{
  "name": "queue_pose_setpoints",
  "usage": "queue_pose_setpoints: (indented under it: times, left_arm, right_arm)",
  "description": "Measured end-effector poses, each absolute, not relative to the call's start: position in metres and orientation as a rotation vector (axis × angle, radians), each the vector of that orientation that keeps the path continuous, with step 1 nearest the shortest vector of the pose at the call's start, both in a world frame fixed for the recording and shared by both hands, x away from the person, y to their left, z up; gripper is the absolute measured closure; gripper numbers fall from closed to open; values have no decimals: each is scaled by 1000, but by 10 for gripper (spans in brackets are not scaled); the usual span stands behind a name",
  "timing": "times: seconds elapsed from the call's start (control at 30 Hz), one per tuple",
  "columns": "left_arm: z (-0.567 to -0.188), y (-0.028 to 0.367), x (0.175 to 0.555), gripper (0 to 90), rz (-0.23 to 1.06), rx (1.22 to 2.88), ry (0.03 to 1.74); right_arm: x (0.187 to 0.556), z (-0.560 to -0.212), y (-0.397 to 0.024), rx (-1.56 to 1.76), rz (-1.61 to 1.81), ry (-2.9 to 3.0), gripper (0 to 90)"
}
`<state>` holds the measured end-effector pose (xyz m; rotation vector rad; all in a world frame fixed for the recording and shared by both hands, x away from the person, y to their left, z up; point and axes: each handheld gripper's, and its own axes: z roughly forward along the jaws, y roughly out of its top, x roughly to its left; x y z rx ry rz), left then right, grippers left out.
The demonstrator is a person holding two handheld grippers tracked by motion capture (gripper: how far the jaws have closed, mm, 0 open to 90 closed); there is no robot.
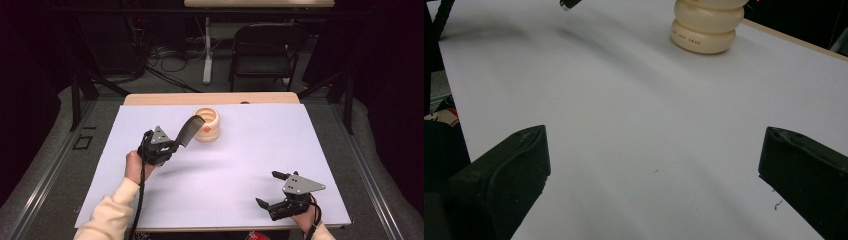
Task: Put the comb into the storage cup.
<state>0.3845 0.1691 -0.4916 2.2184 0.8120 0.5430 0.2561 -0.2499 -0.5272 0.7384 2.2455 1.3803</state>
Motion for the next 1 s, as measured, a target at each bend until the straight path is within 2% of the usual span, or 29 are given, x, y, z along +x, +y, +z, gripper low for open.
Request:
queue_pose_setpoints:
  times: [1.0]
  left_arm:
    - [-475,166,399,724,590,2109,815]
  right_arm:
    - [257,-528,-249,753,1369,2242,0]
